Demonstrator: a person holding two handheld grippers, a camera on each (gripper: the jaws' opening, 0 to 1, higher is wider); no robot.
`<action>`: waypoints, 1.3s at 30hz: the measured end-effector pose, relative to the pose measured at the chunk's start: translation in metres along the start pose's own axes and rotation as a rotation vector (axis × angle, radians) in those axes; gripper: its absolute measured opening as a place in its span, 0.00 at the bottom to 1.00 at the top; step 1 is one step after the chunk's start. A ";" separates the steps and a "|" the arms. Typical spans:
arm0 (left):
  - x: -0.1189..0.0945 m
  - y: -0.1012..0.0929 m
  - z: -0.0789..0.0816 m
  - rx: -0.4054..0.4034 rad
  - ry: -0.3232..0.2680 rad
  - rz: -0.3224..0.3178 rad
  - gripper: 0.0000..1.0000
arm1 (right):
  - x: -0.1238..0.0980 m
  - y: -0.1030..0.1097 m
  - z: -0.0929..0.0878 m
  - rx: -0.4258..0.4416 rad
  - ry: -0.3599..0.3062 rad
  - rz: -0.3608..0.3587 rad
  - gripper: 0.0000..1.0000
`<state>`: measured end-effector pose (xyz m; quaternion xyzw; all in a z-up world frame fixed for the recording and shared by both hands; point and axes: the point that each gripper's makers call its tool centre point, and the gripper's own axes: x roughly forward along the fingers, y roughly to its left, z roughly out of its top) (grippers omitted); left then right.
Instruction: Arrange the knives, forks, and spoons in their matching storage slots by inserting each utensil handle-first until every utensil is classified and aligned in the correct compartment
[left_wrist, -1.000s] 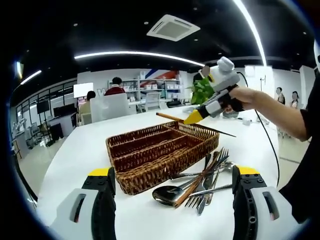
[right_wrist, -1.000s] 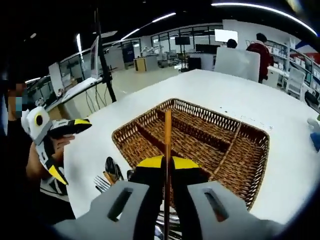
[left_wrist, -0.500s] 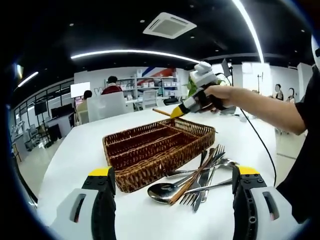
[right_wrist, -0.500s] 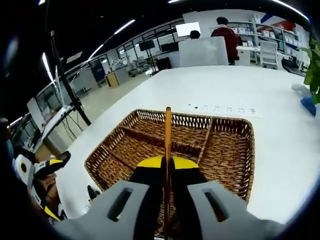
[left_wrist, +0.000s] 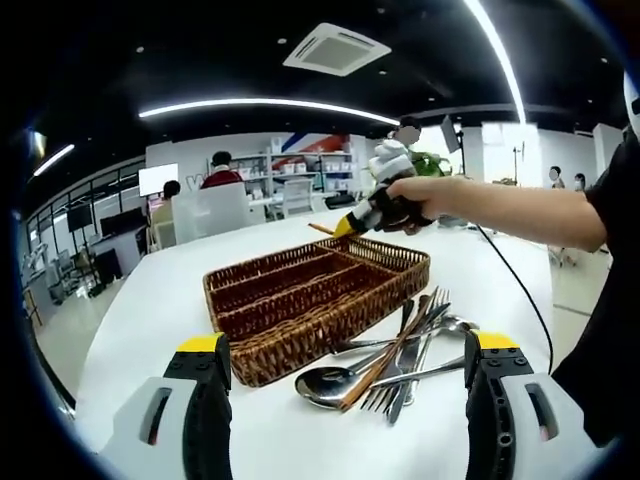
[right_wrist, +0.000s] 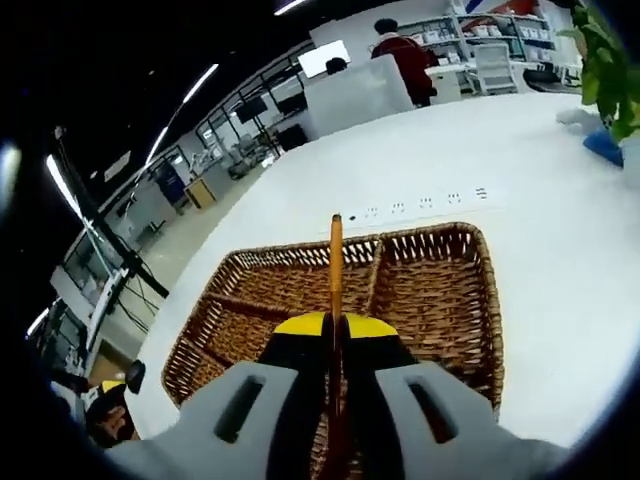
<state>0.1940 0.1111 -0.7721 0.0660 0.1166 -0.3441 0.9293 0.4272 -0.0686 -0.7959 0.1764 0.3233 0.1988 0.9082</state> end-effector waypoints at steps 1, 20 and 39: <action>0.000 0.000 0.000 0.001 0.001 -0.001 0.99 | 0.000 -0.003 0.002 0.010 -0.009 -0.008 0.03; 0.002 0.001 -0.005 0.012 0.021 -0.002 0.99 | 0.019 -0.032 -0.018 0.070 0.010 -0.079 0.03; 0.002 0.000 -0.009 0.019 0.029 -0.012 0.99 | 0.023 -0.059 -0.032 -0.020 0.011 -0.218 0.04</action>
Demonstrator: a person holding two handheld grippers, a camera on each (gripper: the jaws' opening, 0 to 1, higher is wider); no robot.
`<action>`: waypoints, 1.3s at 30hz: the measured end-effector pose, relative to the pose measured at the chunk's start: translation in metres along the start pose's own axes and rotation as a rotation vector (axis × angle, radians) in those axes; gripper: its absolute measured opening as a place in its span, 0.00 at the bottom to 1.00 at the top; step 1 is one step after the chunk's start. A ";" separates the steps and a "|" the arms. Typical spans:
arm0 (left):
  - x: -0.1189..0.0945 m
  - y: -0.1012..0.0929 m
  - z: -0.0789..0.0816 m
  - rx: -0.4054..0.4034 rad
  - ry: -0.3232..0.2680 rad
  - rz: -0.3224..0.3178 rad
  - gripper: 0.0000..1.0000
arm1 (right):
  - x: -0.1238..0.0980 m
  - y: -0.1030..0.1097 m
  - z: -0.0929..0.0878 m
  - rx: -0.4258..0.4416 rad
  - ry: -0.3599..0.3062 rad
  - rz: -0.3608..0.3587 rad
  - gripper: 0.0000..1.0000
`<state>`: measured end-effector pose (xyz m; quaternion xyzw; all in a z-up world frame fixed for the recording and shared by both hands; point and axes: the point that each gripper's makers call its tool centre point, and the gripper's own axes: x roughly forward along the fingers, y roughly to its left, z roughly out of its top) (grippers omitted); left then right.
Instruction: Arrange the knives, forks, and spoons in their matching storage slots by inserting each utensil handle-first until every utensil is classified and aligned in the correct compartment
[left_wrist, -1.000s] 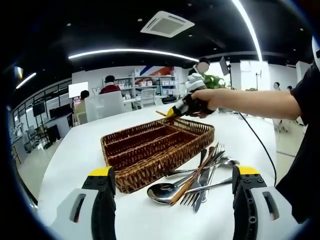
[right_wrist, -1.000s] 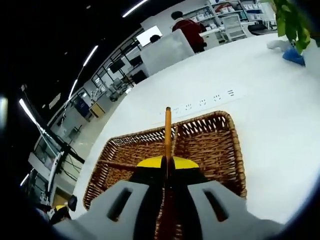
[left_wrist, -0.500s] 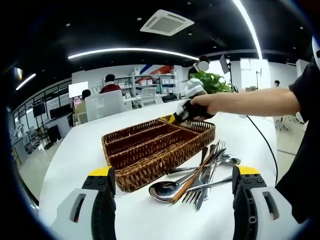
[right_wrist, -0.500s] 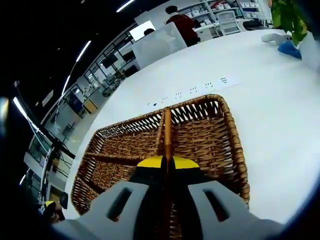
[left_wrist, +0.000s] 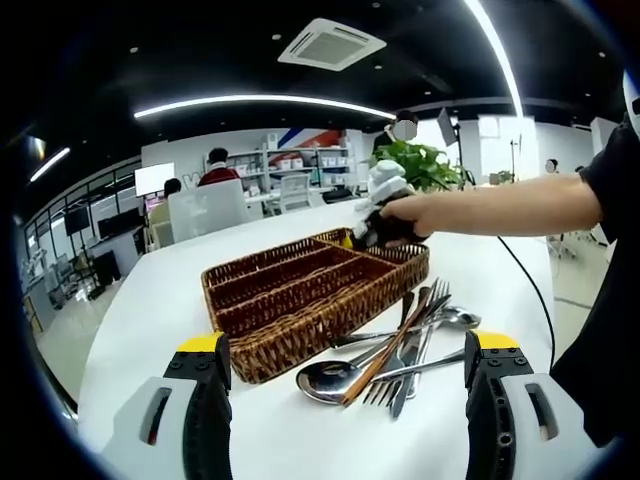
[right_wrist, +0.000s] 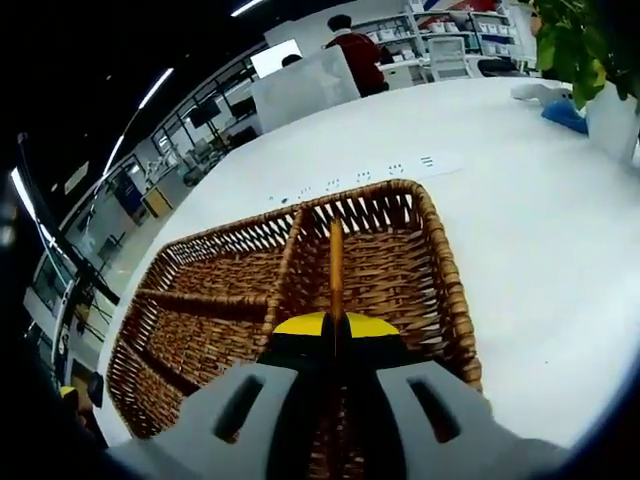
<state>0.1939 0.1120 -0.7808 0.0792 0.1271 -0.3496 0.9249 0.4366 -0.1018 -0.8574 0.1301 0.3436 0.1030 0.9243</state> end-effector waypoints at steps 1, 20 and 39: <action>0.000 0.000 0.000 0.000 0.000 0.000 0.99 | 0.000 -0.001 -0.001 -0.002 0.005 -0.004 0.04; 0.007 0.000 0.002 0.000 0.003 -0.013 0.99 | -0.044 0.016 0.023 -0.205 -0.107 0.056 0.19; 0.010 0.009 0.006 -0.020 -0.010 -0.014 0.99 | -0.097 0.025 -0.003 -0.440 -0.143 0.142 0.56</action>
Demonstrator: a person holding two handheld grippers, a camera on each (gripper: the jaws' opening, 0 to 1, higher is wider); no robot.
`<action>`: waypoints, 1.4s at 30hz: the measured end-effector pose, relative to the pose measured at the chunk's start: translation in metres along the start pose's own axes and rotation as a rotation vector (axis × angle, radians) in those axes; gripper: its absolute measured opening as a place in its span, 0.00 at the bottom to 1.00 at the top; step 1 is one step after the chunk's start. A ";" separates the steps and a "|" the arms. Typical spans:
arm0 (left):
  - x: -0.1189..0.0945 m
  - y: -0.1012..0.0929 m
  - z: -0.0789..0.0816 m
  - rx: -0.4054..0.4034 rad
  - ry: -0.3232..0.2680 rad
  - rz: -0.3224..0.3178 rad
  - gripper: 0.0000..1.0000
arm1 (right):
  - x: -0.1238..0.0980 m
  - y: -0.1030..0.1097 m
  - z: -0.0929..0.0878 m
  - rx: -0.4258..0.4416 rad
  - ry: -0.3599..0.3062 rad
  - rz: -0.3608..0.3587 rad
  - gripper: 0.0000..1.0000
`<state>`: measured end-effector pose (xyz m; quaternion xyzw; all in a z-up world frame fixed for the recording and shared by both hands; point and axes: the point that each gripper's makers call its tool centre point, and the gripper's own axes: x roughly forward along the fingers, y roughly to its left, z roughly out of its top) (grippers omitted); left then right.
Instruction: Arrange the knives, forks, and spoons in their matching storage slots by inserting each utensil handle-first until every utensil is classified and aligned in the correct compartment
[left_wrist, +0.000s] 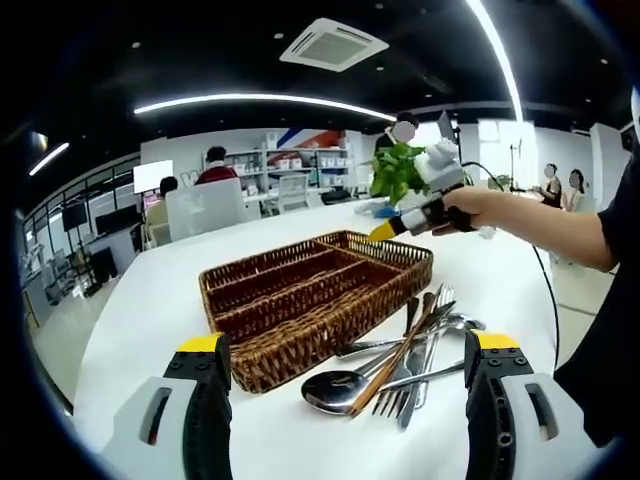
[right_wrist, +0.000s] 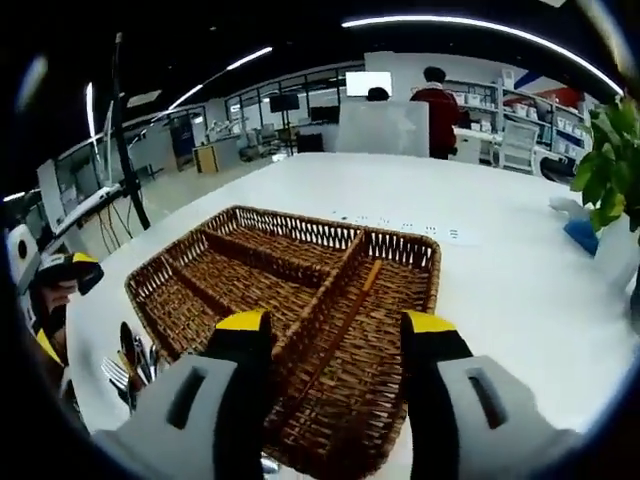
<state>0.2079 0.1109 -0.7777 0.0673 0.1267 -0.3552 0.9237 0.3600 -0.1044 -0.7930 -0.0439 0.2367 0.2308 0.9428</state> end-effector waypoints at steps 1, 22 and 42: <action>0.000 0.001 0.001 -0.002 -0.003 0.003 0.99 | -0.005 0.003 0.001 -0.028 -0.018 0.008 0.58; 0.001 0.014 0.001 -0.020 -0.006 0.024 0.99 | -0.076 0.028 -0.046 -0.123 -0.029 0.070 0.91; -0.001 0.005 0.001 -0.031 0.000 0.043 0.99 | -0.117 0.054 -0.060 -0.157 -0.053 0.084 1.00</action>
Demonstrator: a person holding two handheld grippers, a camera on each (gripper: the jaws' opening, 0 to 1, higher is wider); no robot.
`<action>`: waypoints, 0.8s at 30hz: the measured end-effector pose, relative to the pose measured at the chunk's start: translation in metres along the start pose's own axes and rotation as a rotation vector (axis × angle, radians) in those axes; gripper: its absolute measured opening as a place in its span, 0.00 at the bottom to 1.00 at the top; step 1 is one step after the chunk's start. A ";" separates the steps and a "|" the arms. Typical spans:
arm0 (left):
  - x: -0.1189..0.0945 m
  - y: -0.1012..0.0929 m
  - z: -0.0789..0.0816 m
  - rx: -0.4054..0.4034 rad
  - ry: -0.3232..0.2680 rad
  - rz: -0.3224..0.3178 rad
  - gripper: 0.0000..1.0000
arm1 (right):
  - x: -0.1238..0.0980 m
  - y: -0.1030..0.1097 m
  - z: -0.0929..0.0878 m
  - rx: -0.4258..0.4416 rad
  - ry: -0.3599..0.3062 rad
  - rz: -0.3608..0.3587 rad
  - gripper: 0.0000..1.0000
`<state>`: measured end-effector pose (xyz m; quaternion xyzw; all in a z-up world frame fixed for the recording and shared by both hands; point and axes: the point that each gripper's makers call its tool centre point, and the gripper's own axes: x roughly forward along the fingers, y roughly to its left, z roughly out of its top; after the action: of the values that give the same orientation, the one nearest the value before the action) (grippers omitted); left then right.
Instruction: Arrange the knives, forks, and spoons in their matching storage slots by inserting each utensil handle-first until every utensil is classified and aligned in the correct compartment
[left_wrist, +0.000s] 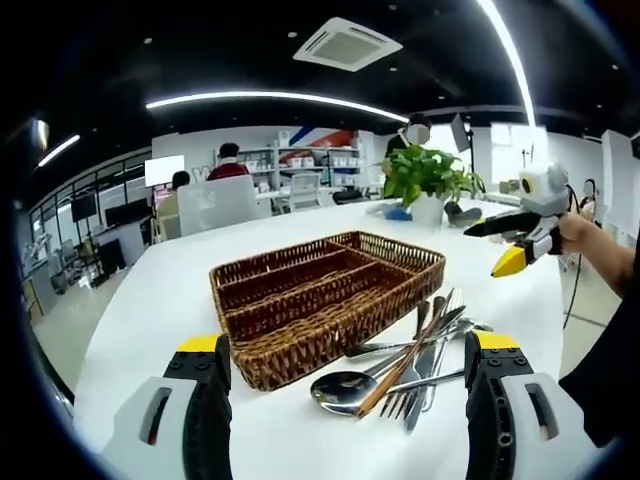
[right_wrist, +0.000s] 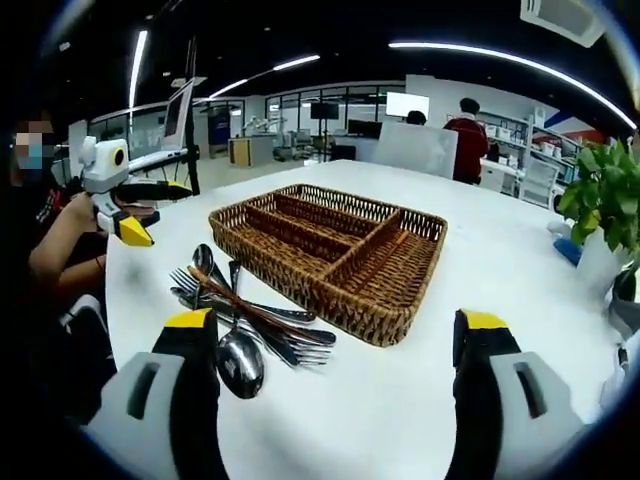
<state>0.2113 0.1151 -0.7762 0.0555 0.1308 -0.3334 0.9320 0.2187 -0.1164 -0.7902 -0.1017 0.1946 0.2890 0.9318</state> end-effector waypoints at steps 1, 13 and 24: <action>-0.001 -0.002 0.000 0.002 -0.002 -0.002 0.99 | 0.000 0.002 0.000 0.000 -0.001 0.003 1.00; -0.004 -0.011 -0.002 0.002 0.002 -0.016 0.99 | 0.001 0.011 0.002 -0.036 0.008 0.021 1.00; -0.003 -0.014 -0.002 0.004 -0.003 -0.033 0.99 | 0.004 0.018 0.002 -0.085 0.032 0.052 0.97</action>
<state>0.1995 0.1065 -0.7776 0.0549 0.1295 -0.3493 0.9264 0.2118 -0.0995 -0.7915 -0.1409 0.1998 0.3196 0.9155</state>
